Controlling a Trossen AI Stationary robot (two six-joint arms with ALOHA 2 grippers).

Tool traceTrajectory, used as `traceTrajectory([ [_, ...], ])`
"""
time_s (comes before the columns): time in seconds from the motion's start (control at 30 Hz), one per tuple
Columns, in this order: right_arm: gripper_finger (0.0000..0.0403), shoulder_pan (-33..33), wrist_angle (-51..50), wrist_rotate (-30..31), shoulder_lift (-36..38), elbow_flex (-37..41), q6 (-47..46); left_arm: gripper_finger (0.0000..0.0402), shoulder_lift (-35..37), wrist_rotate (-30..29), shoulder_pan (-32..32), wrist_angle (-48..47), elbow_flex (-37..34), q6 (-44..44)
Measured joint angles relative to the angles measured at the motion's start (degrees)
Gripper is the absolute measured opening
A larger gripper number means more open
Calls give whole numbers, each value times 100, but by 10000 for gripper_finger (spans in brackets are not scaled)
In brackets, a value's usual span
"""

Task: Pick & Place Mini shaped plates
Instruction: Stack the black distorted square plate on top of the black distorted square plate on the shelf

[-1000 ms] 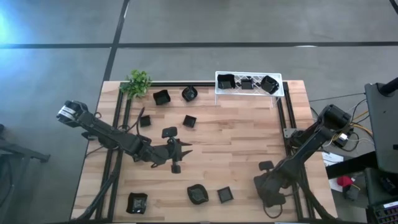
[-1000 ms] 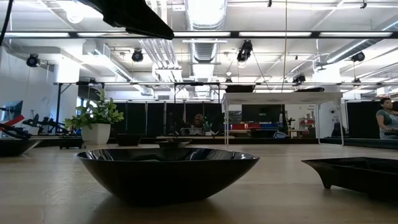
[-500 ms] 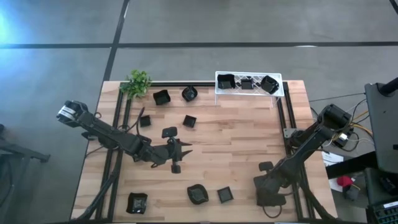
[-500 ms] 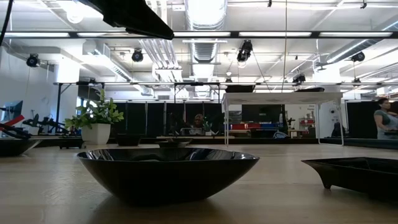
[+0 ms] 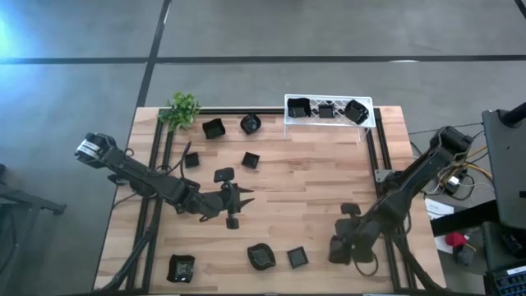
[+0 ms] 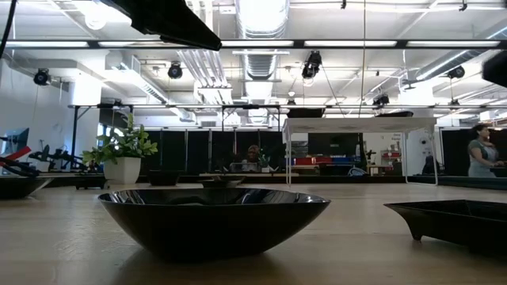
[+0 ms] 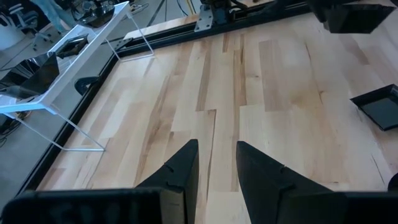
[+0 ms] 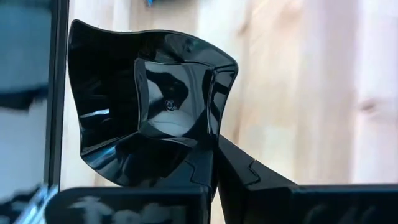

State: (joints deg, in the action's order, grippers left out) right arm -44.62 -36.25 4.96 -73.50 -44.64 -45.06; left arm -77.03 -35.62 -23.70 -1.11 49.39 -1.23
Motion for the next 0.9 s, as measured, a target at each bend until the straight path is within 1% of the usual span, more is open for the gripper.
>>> traceTrajectory([
  [0.17,8,544,0,251,425,-2,-142,103,0,0,-2,1,0,0],
  [0.47,8,1996,-46,995,990,-57,-874,103,0,0,0,5,0,0],
  [0.73,8,3281,-42,1765,1475,-591,-668,103,0,-12,0,17,2,-1],
  [0.83,8,3797,-41,1929,1518,-869,-503,103,0,-26,0,22,2,-2],
  [0.9,8,4173,-33,1929,1469,-1069,-207,103,0,-28,10,60,2,-2],
])
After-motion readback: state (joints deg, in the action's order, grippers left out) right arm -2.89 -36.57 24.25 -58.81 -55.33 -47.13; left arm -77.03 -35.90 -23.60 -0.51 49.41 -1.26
